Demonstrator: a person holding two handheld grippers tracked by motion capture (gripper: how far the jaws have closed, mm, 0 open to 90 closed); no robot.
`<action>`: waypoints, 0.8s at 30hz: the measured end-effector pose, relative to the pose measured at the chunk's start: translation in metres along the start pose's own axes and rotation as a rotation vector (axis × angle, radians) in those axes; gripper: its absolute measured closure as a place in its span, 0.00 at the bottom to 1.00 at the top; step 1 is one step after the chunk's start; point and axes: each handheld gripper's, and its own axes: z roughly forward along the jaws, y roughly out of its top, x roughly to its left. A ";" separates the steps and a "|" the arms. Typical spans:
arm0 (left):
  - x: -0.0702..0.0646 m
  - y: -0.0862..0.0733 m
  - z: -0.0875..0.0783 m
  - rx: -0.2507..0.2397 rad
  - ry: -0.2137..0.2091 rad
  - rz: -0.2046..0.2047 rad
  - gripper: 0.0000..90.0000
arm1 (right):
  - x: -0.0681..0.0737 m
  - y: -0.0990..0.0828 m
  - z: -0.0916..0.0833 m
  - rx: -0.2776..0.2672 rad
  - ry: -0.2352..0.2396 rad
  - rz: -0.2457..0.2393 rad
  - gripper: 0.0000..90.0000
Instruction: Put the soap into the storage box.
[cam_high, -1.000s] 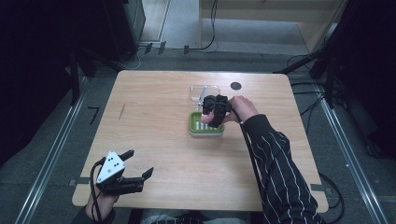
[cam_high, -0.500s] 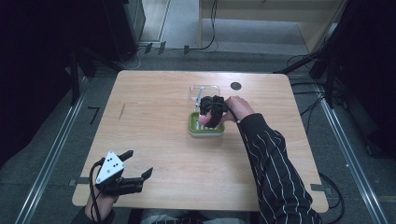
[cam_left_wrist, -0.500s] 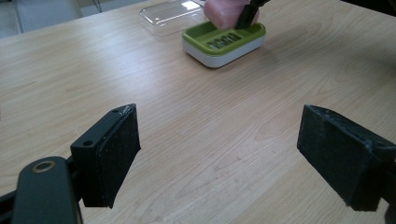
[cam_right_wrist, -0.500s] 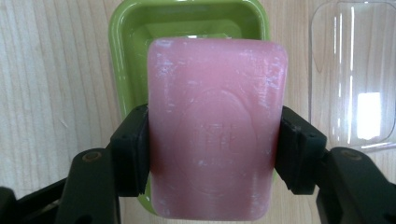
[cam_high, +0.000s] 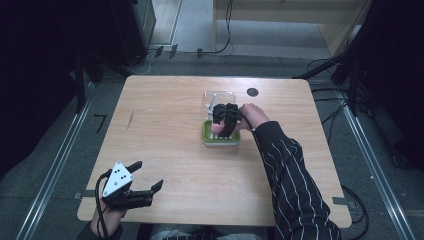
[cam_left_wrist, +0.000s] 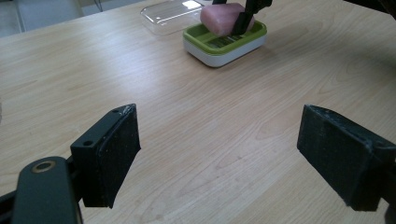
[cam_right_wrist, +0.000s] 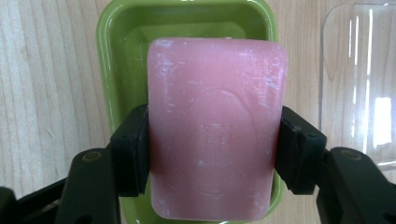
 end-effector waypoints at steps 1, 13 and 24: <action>0.000 0.000 0.000 0.001 0.000 0.000 0.16 | 0.000 0.000 0.001 0.001 0.001 0.001 0.43; 0.000 0.000 0.000 0.001 -0.002 0.003 0.16 | -0.002 0.001 0.008 0.001 0.017 0.001 0.43; 0.000 0.000 0.001 0.001 -0.003 0.003 0.16 | -0.001 0.001 0.011 0.010 0.020 0.010 0.43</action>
